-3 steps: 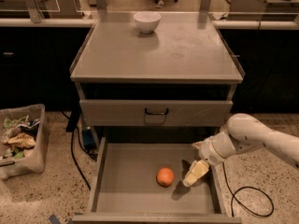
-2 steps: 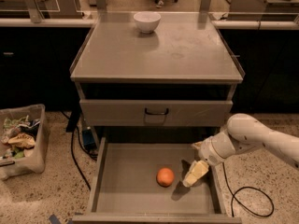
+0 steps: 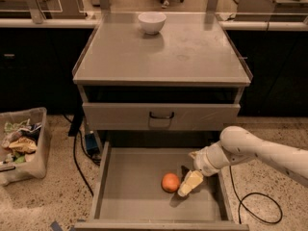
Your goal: Pick orange from middle drawer and place on counter
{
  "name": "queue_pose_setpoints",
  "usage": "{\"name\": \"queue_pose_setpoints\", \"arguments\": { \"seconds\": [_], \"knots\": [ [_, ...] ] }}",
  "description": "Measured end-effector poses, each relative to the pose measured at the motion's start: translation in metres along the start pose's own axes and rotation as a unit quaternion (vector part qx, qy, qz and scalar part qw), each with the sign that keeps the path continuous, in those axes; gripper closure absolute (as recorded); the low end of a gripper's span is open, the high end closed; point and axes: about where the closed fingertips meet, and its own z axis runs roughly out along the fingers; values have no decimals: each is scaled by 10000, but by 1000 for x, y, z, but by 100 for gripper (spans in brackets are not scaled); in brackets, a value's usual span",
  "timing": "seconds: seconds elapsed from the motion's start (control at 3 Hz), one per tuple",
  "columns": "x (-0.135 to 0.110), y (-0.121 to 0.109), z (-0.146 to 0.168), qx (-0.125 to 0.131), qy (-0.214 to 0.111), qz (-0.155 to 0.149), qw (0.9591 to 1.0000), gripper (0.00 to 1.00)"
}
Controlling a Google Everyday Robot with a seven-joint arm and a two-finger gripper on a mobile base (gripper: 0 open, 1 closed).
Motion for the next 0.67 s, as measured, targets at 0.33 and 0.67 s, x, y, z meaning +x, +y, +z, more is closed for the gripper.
{"name": "queue_pose_setpoints", "arguments": {
  "seconds": [0.33, 0.67],
  "knots": [
    [-6, -9, 24, 329, -72, 162, 9993, 0],
    [-6, -9, 24, 327, -72, 162, 9993, 0]
  ]
}}
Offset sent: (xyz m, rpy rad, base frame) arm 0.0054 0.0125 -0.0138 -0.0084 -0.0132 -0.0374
